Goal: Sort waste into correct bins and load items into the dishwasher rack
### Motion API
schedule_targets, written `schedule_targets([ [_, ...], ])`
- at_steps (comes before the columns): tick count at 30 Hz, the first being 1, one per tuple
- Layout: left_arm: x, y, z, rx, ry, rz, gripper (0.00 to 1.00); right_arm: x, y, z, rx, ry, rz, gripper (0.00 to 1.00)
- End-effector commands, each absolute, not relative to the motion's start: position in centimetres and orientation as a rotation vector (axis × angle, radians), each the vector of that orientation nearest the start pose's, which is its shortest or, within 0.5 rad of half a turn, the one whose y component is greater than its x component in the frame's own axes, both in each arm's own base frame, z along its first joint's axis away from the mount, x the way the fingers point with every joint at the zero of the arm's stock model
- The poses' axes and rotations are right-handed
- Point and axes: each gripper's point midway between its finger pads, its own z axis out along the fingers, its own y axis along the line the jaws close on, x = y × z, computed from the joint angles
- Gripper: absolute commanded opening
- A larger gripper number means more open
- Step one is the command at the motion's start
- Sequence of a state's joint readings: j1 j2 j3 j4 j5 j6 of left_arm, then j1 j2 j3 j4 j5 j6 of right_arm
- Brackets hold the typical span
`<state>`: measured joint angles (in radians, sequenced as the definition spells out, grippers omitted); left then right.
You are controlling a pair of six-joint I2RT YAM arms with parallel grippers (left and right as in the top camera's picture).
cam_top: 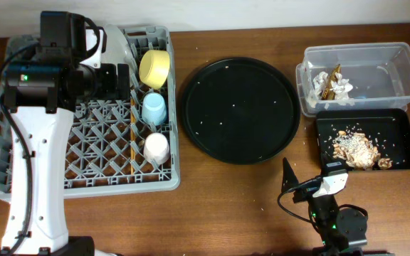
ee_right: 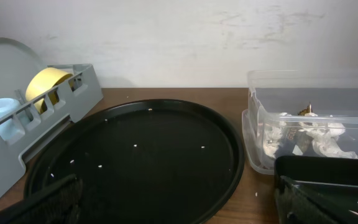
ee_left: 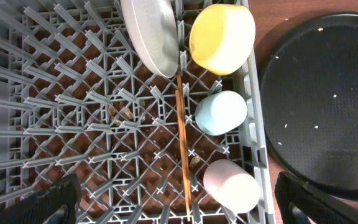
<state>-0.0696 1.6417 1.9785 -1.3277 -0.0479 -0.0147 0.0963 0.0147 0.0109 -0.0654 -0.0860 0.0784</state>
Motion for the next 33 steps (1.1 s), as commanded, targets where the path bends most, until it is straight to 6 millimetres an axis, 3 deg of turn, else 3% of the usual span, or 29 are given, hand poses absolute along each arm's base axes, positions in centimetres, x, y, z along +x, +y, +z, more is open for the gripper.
schedule_targets([
  [1,38.3,-1.9,31.8,0.063,2.534,0.021,0.99,24.3,3.8,15.8,-0.070,1.642,0.203,0.98],
  [6,38.0,-1.9,32.2,0.062,2.521,0.021,0.99,24.3,3.8,15.8,-0.070,1.642,0.203,0.98],
  [8,36.4,-1.8,34.4,0.059,2.461,0.017,0.99,24.3,3.8,15.8,-0.070,1.642,0.203,0.99],
  [10,33.6,-1.0,36.5,0.038,2.369,0.054,0.99,24.3,3.8,15.8,-0.070,1.642,0.203,0.98],
  [12,32.5,-0.6,36.5,0.023,2.275,0.066,0.99,24.3,3.8,15.8,-0.070,1.642,0.203,0.98],
  [16,31.3,-2.0,33.2,0.053,1.944,-0.038,0.99,24.3,3.8,15.8,-0.070,1.642,0.203,0.98],
  [19,28.4,-1.7,27.3,0.049,1.789,-0.047,0.99,24.3,3.8,15.8,-0.070,1.642,0.203,0.98],
  [24,26.4,-1.6,21.0,0.043,1.629,-0.050,0.99,24.3,3.8,15.8,-0.070,1.642,0.203,0.98],
  [27,25.5,-1.5,18.4,0.040,1.576,-0.050,0.99,24.3,3.8,15.8,-0.070,1.642,0.203,0.99],
  [33,24.8,-0.7,15.9,0.007,1.641,-0.011,0.99,24.3,3.8,15.8,-0.070,1.642,0.203,0.98],
])
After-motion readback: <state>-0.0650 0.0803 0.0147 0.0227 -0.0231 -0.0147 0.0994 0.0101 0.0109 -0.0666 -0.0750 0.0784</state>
